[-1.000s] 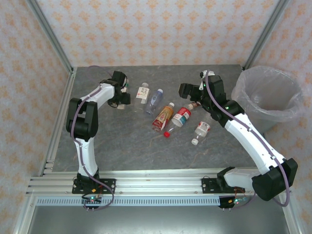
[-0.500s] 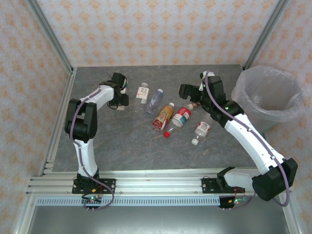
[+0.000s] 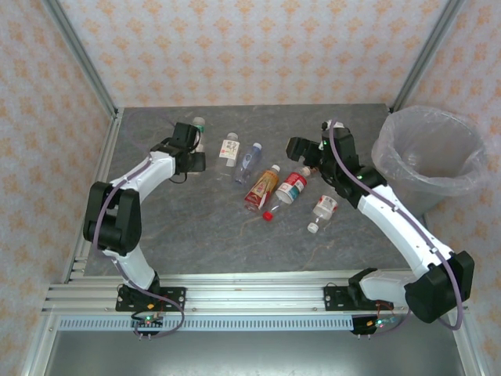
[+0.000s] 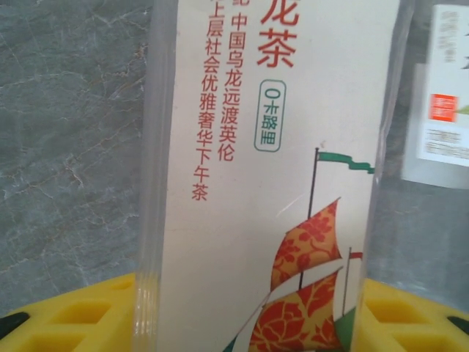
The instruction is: Put the plastic bottles in the bin
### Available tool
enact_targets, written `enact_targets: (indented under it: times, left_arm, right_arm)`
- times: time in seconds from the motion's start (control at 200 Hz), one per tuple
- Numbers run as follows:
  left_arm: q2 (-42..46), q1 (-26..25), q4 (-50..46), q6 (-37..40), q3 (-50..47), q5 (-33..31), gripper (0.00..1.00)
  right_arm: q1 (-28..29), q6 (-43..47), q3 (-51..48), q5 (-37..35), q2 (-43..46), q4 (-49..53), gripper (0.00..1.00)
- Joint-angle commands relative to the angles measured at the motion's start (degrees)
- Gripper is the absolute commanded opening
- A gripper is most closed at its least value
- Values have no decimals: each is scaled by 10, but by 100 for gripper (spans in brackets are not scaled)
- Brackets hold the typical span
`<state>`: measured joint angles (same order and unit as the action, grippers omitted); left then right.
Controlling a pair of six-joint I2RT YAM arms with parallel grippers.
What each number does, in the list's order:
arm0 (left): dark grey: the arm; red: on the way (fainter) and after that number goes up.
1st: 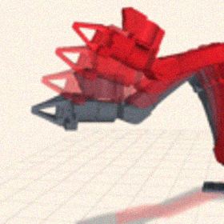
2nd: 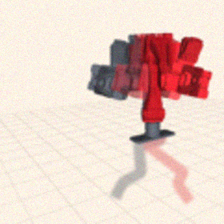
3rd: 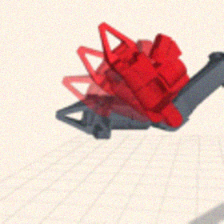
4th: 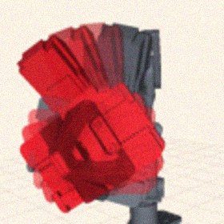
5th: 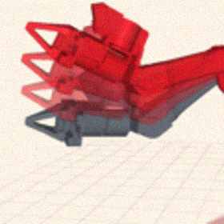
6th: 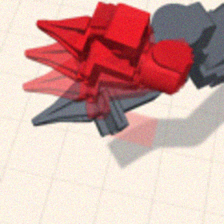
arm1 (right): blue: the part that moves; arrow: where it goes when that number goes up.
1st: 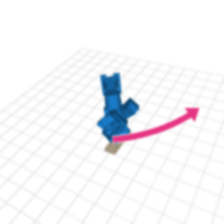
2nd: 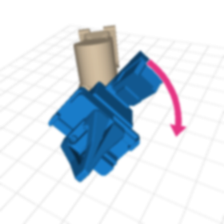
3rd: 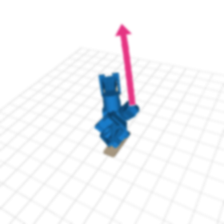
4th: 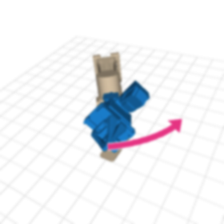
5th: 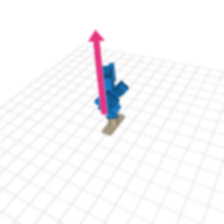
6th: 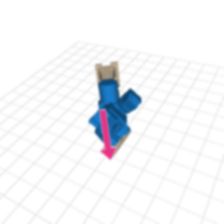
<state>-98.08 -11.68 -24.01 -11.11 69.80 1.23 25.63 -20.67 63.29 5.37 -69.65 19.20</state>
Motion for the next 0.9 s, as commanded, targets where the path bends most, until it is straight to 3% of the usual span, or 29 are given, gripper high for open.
enact_targets:
  times: [0.0,0.315,0.606,0.896]
  left_arm:
    - [41,-16,50,-24,-27,-9,2]
    - [161,-84,143,-57,-118,69,0]
    - [208,-168,156,-9,-126,129,0]
    - [218,-225,185,23,-125,189,0]
  right_arm:
    - [3,-35,-1,10,-14,-31,99]
    - [3,-66,-3,67,-31,-65,99]
    - [3,-100,30,177,-71,-75,99]
    - [3,-180,3,283,-90,-223,98]
